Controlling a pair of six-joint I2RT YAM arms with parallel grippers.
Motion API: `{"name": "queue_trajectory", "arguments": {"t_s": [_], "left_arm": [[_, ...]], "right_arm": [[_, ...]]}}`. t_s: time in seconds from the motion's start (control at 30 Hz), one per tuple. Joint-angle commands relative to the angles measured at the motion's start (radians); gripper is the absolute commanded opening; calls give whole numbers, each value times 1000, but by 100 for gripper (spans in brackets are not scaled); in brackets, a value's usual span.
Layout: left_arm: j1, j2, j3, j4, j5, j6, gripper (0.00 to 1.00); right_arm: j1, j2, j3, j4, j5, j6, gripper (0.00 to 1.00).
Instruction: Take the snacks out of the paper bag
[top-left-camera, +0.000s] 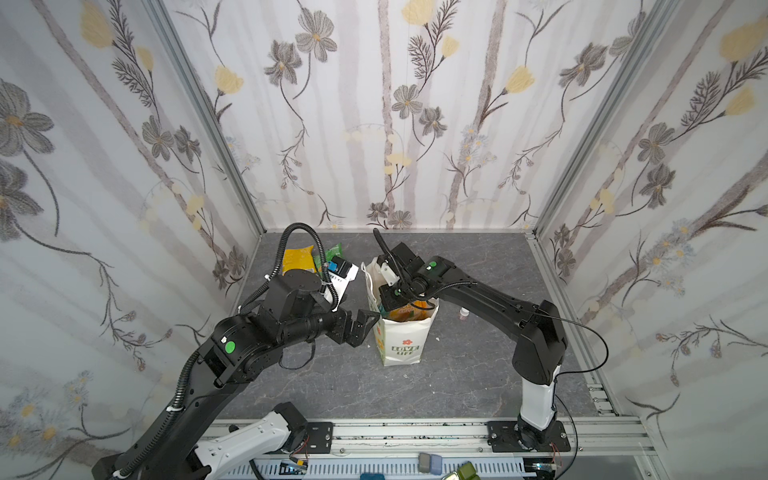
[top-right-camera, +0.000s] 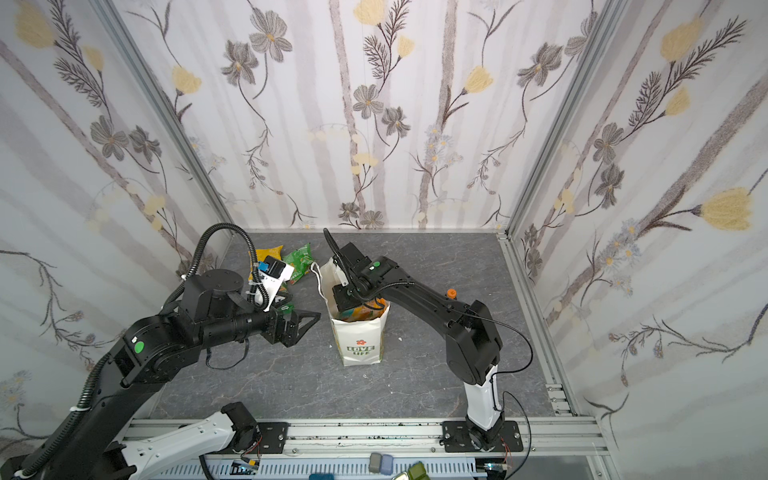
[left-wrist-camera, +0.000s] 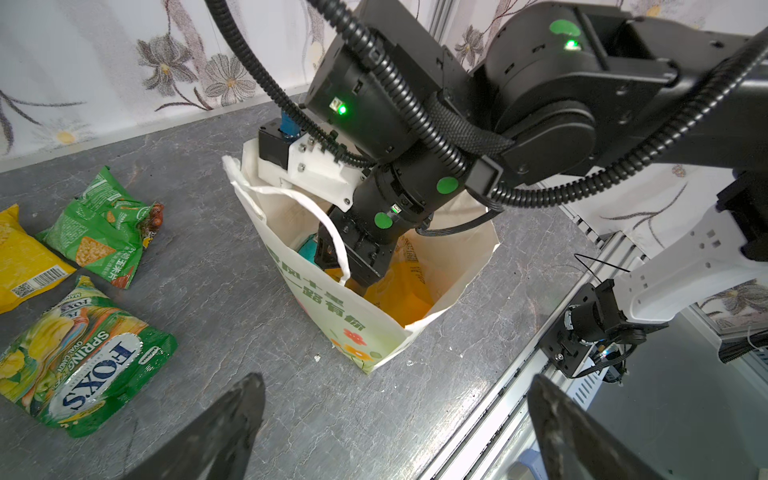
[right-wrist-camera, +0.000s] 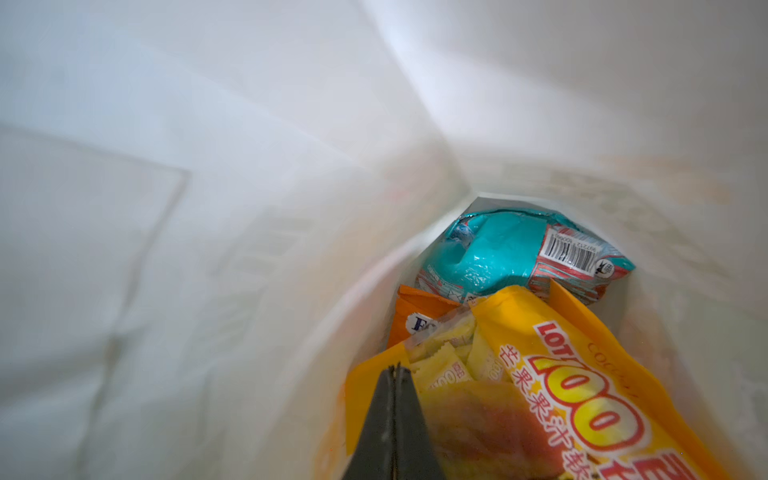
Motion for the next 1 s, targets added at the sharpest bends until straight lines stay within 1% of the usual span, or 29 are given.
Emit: {"name": "queue_trajectory", "arguments": {"t_s": [0.0,0.97], "left_arm": [[1,-2,-4,19,-13,1,100],[-1,-11,-12,25,-16,1,100]], "right_arm": [[0,-23,21,19,18,13,0],[-1,-99,88,16,60,38,0]]}}
